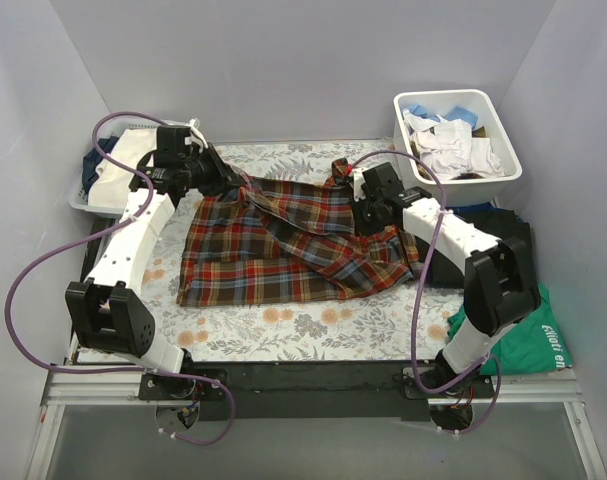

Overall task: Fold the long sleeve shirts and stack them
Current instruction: Fold the shirt

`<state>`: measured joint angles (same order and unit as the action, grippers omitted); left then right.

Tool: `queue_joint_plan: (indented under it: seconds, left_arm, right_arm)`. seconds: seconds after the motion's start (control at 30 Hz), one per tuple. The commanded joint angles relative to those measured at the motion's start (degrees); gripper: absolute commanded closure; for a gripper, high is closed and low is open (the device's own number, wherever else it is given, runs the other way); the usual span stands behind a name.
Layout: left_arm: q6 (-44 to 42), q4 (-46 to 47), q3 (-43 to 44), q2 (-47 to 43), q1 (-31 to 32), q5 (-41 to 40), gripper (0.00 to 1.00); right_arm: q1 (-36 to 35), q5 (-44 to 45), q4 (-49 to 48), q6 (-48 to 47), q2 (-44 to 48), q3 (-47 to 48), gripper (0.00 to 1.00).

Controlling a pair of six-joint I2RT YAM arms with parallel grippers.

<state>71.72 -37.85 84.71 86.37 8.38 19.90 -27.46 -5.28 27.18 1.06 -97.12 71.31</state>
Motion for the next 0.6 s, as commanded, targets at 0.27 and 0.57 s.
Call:
queue_joint_plan:
  seconds: [0.27,0.57]
  left_arm:
    - [-2.11,-1.97,-0.24,-1.02,0.14,-4.43,1.00]
    - [0.08,-1.70,-3.58,-6.73,0.14,-6.80,1.00]
  right_arm:
    - [0.66,3.02,-1.26,-0.62,6.78,-2.67,0.99]
    - [0.57,-9.84,-0.29,-2.47,1.15,-2.32,0.48]
